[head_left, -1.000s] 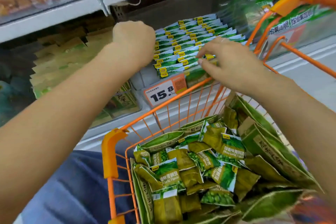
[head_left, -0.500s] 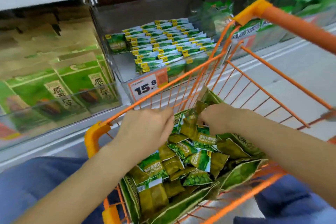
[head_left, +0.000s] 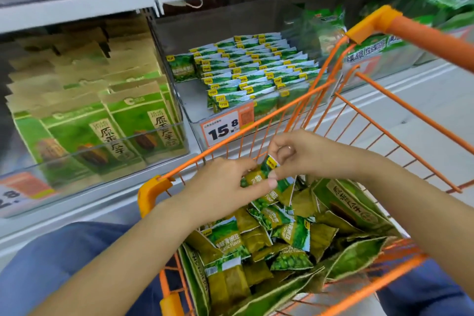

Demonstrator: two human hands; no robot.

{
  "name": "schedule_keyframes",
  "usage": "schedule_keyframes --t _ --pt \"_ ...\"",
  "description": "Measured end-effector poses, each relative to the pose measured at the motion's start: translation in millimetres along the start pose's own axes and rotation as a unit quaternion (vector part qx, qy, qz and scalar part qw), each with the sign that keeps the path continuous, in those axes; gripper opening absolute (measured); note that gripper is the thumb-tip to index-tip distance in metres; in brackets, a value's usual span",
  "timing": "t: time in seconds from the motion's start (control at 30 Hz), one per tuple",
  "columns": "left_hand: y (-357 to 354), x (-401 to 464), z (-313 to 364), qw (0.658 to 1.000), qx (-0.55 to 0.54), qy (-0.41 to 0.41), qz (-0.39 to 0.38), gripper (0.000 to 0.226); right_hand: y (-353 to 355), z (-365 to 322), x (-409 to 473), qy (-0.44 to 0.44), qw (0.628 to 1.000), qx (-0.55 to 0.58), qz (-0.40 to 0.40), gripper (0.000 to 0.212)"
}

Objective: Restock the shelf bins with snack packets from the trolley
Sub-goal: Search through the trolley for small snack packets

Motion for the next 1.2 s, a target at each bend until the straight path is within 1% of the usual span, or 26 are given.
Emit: schedule_keyframes --t 0.07,0.1,0.13,0.17,0.23,0.27,0.3,0.37,0.43,0.47,0.5,0.53,0.57,0.6,0.67,0.7,0.77,0.87,0.93,1.03,1.1,1.2 --pt "3 0 0 0.999 -0.037 0.000 0.024 0.036 0 -9 -2 0.014 0.999 0.047 0.002 0.020" --pt "5 0 0 0.998 -0.062 0.008 0.029 0.031 0 -13 -3 0.021 0.998 0.057 0.006 0.027" --pt "6 -1 -1 0.996 -0.081 0.021 0.031 0.020 0 -16 -4 0.035 0.997 0.060 0.016 0.033" --pt "6 -2 -1 0.993 -0.105 0.040 0.031 0.016 1 -20 -5 0.050 0.996 0.059 0.035 0.036" --pt "8 -1 -4 0.978 -0.184 0.080 0.060 0.041 5 -30 -5 0.091 0.989 0.069 0.090 0.031" --pt "10 1 -4 0.967 -0.225 0.087 0.086 0.046 9 -35 -5 0.110 0.983 0.088 0.118 0.025" --pt "14 4 -3 0.955 -0.260 0.090 0.110 0.049 13 -40 -4 0.128 0.975 0.114 0.144 0.021" --pt "25 11 3 0.935 -0.316 0.095 0.130 0.053 20 -50 3 0.157 0.956 0.164 0.188 0.024" --pt "40 20 10 0.937 -0.309 0.082 0.142 0.044 29 -56 13 0.178 0.933 0.202 0.238 0.032" --pt "49 26 13 0.946 -0.276 0.071 0.155 0.040 35 -57 21 0.184 0.924 0.197 0.271 0.034" --pt "58 32 14 0.953 -0.242 0.065 0.171 0.041 41 -54 29 0.183 0.922 0.149 0.306 0.035" --pt "68 38 13 0.960 -0.200 0.064 0.188 0.043 47 -48 37 0.170 0.925 0.051 0.337 0.035" --pt "77 44 12 0.964 -0.160 0.066 0.203 0.043 50 -40 42 0.148 0.922 -0.069 0.350 0.036" --pt "86 51 11 0.966 -0.113 0.066 0.221 0.036 51 -30 44 0.126 0.914 -0.163 0.349 0.034" --pt "105 63 9 0.967 -0.007 0.057 0.250 0.022 45 -14 43 0.113 0.913 -0.234 0.315 0.029" --pt "111 70 6 0.965 0.043 0.054 0.253 0.023 41 -8 44 0.131 0.911 -0.252 0.300 0.029" --pt "118 84 0 0.959 0.149 0.048 0.236 0.033 38 -3 43 0.147 0.903 -0.285 0.286 0.032" --pt "123 112 -15 0.942 0.272 0.044 0.192 0.039 40 -8 41 0.143 0.906 -0.280 0.284 0.036" --pt "122 133 -27 0.929 0.328 0.076 0.155 0.037 40 -8 40 0.142 0.906 -0.285 0.278 0.037" --pt "118 159 -43 0.882 0.438 0.140 0.100 0.032 39 -8 40 0.143 0.907 -0.280 0.279 0.035" --pt "114 175 -52 0.861 0.473 0.173 0.067 0.031 40 -7 41 0.145 0.904 -0.287 0.281 0.035" --pt "110 194 -69 0.848 0.464 0.255 0.028 0.026 39 -7 43 0.144 0.905 -0.286 0.282 0.034"
Point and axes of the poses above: each hand's wrist, its own x-axis towards the middle knuckle, its own y-axis out of the back of the hand, z = x × y, the point moved 2 cm from there along x, towards the middle knuckle, and after that the axes turned 8 degrees about z, right-handed, at the moved point
